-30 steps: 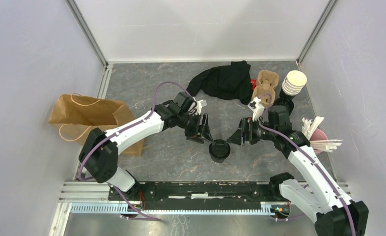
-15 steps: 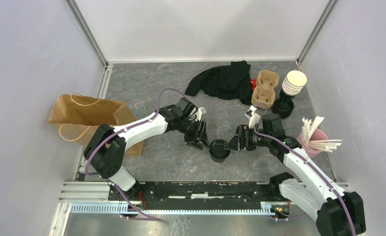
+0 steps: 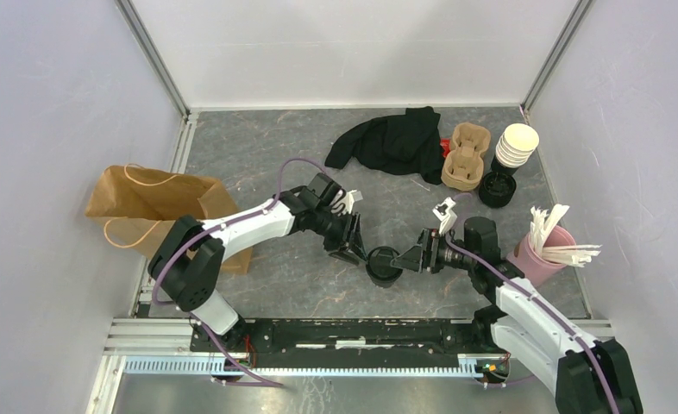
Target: Pack the takeout coffee
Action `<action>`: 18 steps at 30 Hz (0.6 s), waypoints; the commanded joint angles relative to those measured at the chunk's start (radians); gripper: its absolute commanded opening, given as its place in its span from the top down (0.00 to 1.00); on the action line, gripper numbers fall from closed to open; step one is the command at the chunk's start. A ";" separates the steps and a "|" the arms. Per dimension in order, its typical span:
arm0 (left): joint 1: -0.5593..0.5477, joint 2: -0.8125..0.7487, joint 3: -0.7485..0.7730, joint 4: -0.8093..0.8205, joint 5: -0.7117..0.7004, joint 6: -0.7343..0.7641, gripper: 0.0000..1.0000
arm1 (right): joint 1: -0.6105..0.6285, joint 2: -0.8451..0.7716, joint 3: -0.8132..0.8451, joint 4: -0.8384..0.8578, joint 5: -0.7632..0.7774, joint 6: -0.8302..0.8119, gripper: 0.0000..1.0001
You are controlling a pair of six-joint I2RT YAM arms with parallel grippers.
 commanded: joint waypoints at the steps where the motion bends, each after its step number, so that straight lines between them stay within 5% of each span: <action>1: -0.006 0.076 -0.175 -0.045 -0.222 0.077 0.60 | 0.009 0.017 -0.157 -0.072 0.149 -0.060 0.23; 10: -0.006 0.003 0.052 -0.056 -0.109 0.052 0.48 | 0.010 0.020 0.196 -0.387 0.202 -0.184 0.15; 18: -0.006 -0.024 0.168 -0.123 -0.117 0.075 0.36 | 0.026 0.019 0.350 -0.515 0.243 -0.183 0.09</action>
